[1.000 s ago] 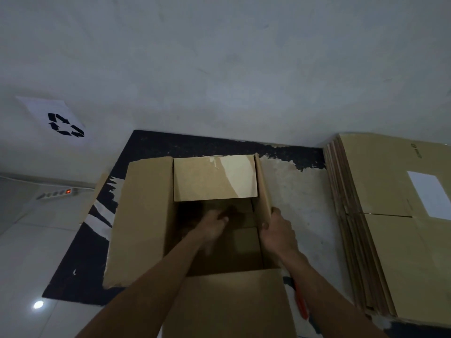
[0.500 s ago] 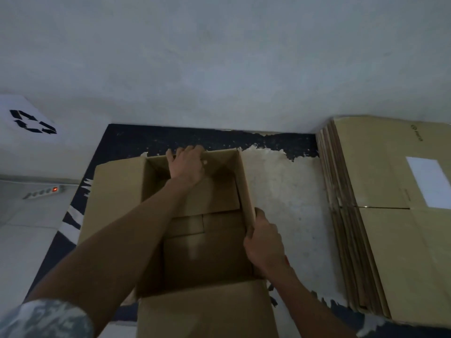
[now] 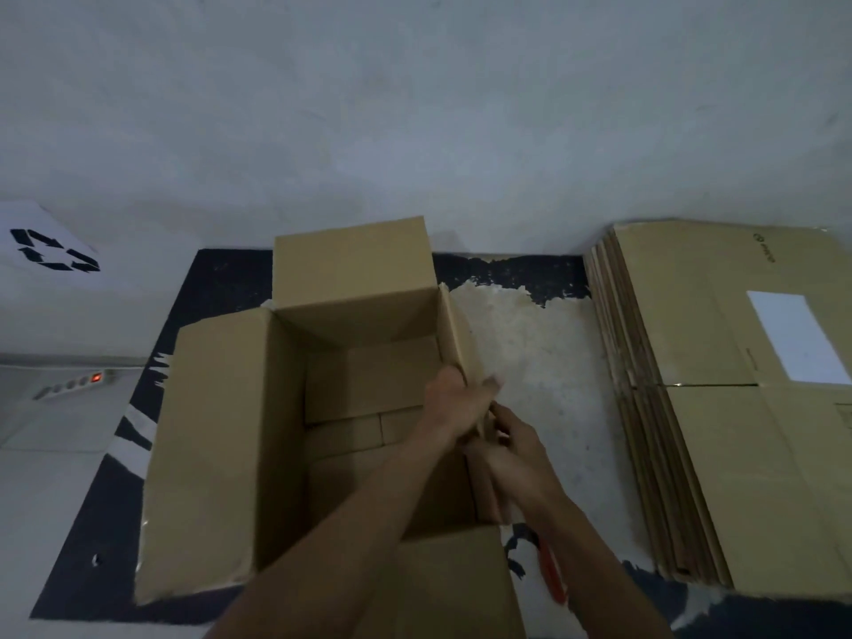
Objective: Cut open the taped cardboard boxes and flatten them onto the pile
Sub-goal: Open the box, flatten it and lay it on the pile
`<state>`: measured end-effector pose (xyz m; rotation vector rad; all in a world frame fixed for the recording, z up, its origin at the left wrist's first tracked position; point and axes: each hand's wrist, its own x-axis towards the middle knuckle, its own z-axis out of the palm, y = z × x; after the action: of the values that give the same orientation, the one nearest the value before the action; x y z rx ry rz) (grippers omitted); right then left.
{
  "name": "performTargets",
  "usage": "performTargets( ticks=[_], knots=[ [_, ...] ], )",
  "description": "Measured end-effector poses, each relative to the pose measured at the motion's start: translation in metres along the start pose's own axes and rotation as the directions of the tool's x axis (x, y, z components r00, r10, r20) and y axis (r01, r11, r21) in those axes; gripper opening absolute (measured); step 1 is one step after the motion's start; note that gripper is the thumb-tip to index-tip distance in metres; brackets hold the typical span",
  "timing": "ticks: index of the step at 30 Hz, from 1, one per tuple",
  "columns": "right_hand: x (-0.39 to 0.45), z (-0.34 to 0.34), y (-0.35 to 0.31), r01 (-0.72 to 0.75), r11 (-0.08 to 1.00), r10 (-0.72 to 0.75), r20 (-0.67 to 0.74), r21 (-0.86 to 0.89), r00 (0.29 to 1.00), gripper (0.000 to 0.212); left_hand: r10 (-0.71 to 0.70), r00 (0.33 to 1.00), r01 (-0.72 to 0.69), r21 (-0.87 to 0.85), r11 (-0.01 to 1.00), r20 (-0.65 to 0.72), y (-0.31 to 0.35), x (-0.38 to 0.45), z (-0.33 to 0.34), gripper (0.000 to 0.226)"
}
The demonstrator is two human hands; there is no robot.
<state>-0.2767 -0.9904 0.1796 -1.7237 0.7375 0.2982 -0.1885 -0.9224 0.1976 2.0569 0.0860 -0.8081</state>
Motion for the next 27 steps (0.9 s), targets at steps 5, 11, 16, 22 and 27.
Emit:
performTargets(
  ticks=[5, 11, 16, 22, 27],
  knots=[
    [-0.024, -0.03, 0.011, -0.024, 0.93, 0.066, -0.103, 0.366, 0.992, 0.019, 0.042, 0.999, -0.039, -0.219, 0.975, 0.011, 0.011, -0.018, -0.035, 0.017],
    [-0.018, -0.005, 0.014, -0.333, 0.868, 0.343, 0.039, 0.368, 0.939, 0.053, 0.154, 0.988, -0.145, -0.503, 0.852, -0.024, 0.025, -0.079, -0.133, 0.008],
    [-0.03, 0.011, -0.003, -0.298, 0.843, 0.209, 0.239, 0.448, 0.948, 0.051, 0.156, 0.983, -0.066, -0.611, 0.789, 0.096, -0.01, -0.089, -0.183, 0.034],
    [-0.044, -0.028, -0.015, -0.101, 0.809, 0.113, 0.016, 0.579, 0.993, 0.037, 0.139, 0.99, -0.11, -0.582, 0.806, 0.005, -0.048, -0.092, -0.199, 0.04],
    [-0.082, -0.033, -0.075, 0.227, 0.81, -0.285, 0.024, 0.541, 0.958, 0.033, 0.145, 0.989, -0.099, -0.614, 0.783, 0.026, -0.05, -0.097, -0.192, 0.042]
  ],
)
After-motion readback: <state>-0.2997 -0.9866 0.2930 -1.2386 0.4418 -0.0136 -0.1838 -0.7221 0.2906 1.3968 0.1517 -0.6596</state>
